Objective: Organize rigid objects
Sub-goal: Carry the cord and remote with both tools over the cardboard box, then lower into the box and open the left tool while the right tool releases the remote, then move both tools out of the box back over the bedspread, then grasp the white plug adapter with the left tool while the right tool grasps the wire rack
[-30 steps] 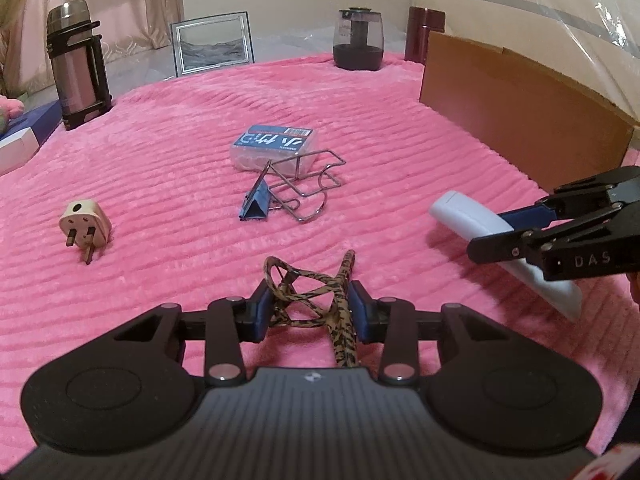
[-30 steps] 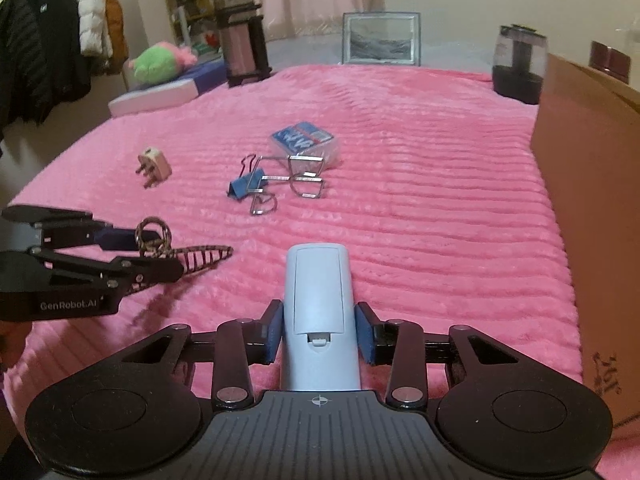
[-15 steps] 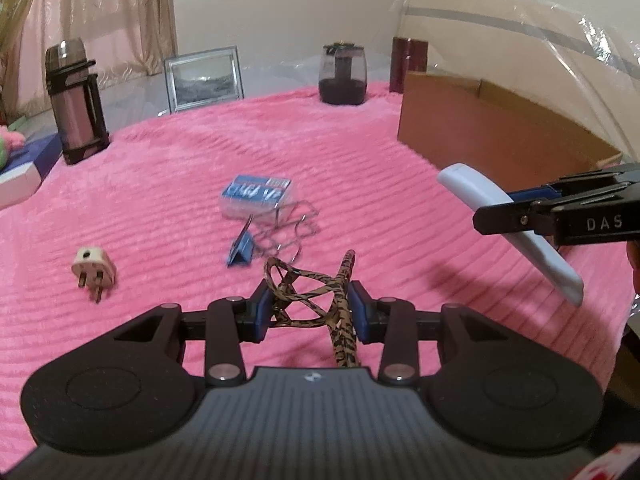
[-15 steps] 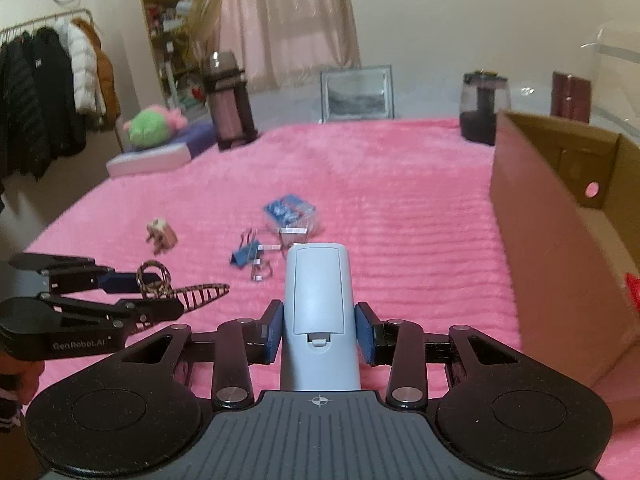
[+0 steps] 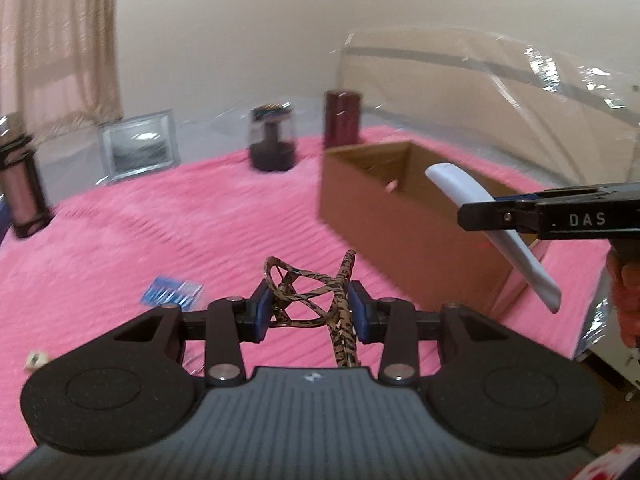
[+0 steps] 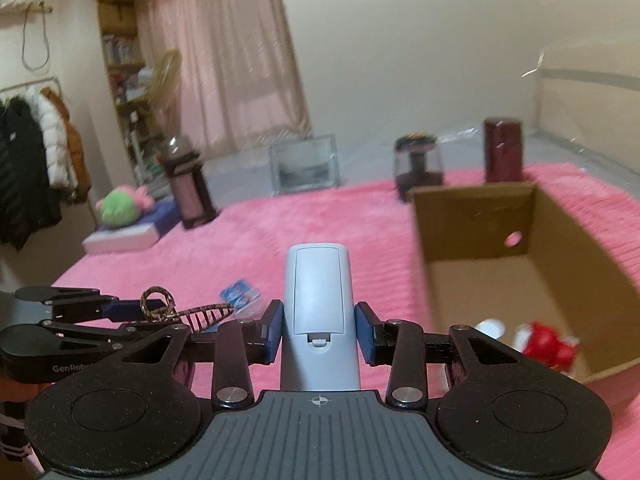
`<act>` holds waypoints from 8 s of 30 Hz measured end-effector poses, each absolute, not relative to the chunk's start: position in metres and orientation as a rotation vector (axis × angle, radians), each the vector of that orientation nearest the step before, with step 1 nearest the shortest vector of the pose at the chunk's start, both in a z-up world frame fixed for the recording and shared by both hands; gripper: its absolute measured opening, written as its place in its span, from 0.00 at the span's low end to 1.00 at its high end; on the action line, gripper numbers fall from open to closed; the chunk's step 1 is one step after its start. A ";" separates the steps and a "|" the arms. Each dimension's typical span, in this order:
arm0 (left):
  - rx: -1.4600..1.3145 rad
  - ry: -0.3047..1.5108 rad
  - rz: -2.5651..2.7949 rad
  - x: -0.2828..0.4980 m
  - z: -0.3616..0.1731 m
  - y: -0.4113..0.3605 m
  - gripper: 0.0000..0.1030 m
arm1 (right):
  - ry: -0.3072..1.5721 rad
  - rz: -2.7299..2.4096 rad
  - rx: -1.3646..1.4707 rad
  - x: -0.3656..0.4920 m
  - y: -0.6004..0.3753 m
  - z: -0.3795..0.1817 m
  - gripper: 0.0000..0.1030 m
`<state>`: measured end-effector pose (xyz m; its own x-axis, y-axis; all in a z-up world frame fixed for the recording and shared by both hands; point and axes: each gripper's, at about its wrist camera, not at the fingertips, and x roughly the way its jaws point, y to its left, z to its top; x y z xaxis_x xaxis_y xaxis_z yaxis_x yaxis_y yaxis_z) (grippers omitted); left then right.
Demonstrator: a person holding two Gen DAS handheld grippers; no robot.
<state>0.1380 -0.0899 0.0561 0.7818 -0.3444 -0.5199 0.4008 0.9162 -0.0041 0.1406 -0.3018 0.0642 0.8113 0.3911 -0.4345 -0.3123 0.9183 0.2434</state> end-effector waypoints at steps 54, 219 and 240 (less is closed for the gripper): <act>0.533 0.768 -0.635 0.386 -0.014 -0.323 0.33 | 0.850 0.264 -0.133 0.386 -0.426 -0.006 0.34; 0.008 0.597 0.136 0.194 -0.062 0.160 0.72 | 0.676 0.462 0.012 0.283 -0.072 -0.094 0.79; -0.002 0.599 0.110 0.208 -0.072 0.168 0.72 | 0.609 0.398 -0.018 0.273 -0.081 -0.082 0.62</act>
